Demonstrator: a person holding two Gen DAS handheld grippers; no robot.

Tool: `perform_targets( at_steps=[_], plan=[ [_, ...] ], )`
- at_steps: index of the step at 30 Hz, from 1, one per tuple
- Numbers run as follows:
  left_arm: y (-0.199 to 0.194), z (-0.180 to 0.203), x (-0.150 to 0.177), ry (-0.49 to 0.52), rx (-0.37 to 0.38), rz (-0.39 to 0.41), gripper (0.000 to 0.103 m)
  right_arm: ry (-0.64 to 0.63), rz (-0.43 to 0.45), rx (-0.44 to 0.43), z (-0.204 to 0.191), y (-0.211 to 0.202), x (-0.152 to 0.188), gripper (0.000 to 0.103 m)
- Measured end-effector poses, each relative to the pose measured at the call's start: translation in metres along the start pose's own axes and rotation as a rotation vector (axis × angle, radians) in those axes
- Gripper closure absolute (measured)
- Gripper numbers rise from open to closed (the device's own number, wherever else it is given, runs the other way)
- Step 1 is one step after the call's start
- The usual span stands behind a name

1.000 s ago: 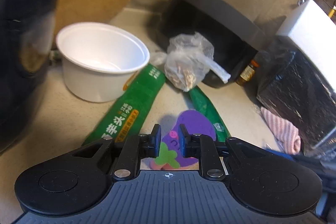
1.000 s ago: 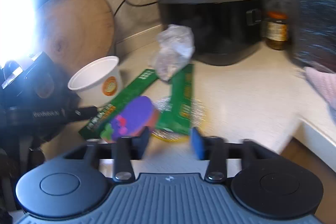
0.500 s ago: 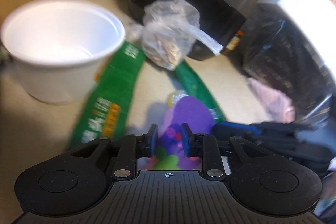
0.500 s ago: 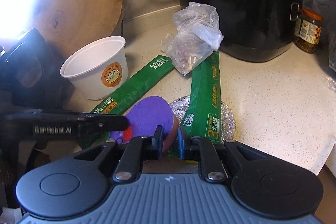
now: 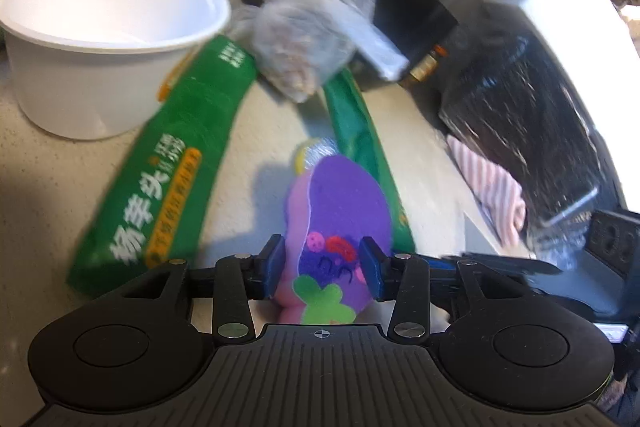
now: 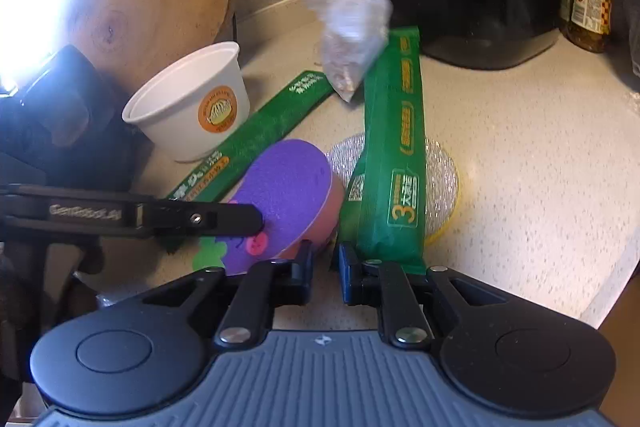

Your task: Collect trash

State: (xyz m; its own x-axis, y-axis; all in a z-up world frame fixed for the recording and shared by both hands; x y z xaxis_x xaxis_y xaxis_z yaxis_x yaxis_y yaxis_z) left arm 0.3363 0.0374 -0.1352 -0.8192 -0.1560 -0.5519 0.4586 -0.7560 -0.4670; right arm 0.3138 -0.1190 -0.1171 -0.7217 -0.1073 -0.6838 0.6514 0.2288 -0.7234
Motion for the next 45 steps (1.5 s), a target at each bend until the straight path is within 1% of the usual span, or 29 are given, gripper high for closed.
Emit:
perform_targets(
  at_steps=[2, 6, 9, 12, 13, 14, 16, 17, 18, 20, 23, 27, 30, 32, 33, 34, 38, 40, 43, 45],
  plan=[
    [-0.007, 0.01, 0.005, 0.003, 0.016, -0.002, 0.052, 0.003, 0.0, 0.005, 0.001, -0.001, 0.002, 0.092],
    [-0.025, 0.028, 0.012, -0.019, 0.064, 0.026, 0.05, 0.019, 0.002, 0.001, 0.001, -0.005, 0.007, 0.092],
    [-0.039, 0.041, 0.02, -0.017, 0.087, 0.042, 0.05, 0.018, -0.003, -0.015, -0.004, -0.009, 0.014, 0.092],
    [-0.05, 0.049, 0.027, -0.004, 0.073, 0.048, 0.05, 0.003, -0.012, -0.04, -0.012, -0.014, 0.024, 0.092],
    [-0.052, 0.05, 0.029, 0.007, 0.049, 0.046, 0.051, -0.006, -0.014, -0.048, -0.014, -0.015, 0.028, 0.092],
    [-0.052, 0.049, 0.031, 0.025, 0.003, 0.039, 0.051, -0.018, -0.016, -0.055, -0.017, -0.017, 0.032, 0.092],
    [-0.05, 0.045, 0.035, 0.073, -0.118, 0.017, 0.051, -0.037, -0.011, -0.054, -0.02, -0.024, 0.037, 0.092],
    [-0.048, 0.042, 0.037, 0.091, -0.167, 0.008, 0.051, -0.047, -0.003, -0.043, -0.02, -0.027, 0.038, 0.092],
    [-0.046, 0.039, 0.039, 0.101, -0.199, 0.003, 0.051, -0.058, 0.009, -0.025, -0.02, -0.031, 0.039, 0.092],
    [-0.046, 0.034, 0.041, 0.09, -0.22, 0.006, 0.051, -0.076, 0.039, 0.011, -0.019, -0.041, 0.04, 0.092],
    [-0.052, 0.027, 0.039, 0.037, -0.2, 0.048, 0.051, -0.069, 0.086, 0.014, -0.019, -0.056, 0.034, 0.092],
    [-0.06, 0.018, 0.033, -0.048, -0.14, 0.105, 0.051, -0.053, 0.126, -0.013, -0.03, -0.064, 0.024, 0.092],
    [-0.057, 0.012, 0.032, -0.078, -0.137, 0.125, 0.051, -0.079, 0.118, -0.023, -0.043, -0.054, 0.027, 0.092],
    [-0.054, 0.01, 0.032, -0.092, -0.137, 0.128, 0.051, -0.11, 0.088, 0.003, -0.049, -0.043, 0.035, 0.092],
    [-0.052, 0.01, 0.032, -0.094, -0.137, 0.129, 0.051, -0.118, 0.088, 0.017, -0.05, -0.041, 0.04, 0.092],
    [-0.05, 0.01, 0.032, -0.092, -0.136, 0.129, 0.051, -0.119, 0.107, 0.018, -0.049, -0.043, 0.042, 0.092],
    [-0.039, 0.016, 0.034, -0.081, -0.098, 0.113, 0.051, -0.116, 0.094, 0.027, -0.043, -0.046, 0.046, 0.092],
    [-0.034, 0.023, 0.034, -0.081, -0.076, 0.101, 0.051, -0.108, 0.081, 0.038, -0.038, -0.044, 0.049, 0.092],
    [-0.027, 0.039, 0.033, -0.049, -0.05, 0.085, 0.051, -0.086, 0.065, 0.047, -0.029, -0.044, 0.054, 0.092],
    [-0.02, 0.046, 0.034, -0.026, -0.053, 0.062, 0.052, -0.078, 0.062, 0.049, -0.024, -0.042, 0.057, 0.092]
  ],
)
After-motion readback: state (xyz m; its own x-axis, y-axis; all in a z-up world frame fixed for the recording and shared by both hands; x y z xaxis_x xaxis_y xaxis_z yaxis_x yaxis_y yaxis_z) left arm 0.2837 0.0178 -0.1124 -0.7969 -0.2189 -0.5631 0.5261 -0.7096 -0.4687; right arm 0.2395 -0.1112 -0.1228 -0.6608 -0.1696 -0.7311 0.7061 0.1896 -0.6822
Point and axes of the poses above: each gripper's, at about its wrist camera, not at the fingertips, and y roughly the way its jaws point, z to its right, x to its underside, the point moved 6 cm from there along y, roughly the way its jaws point, and after that the axes turned 13 degrees about x, right-handed, at the moved point
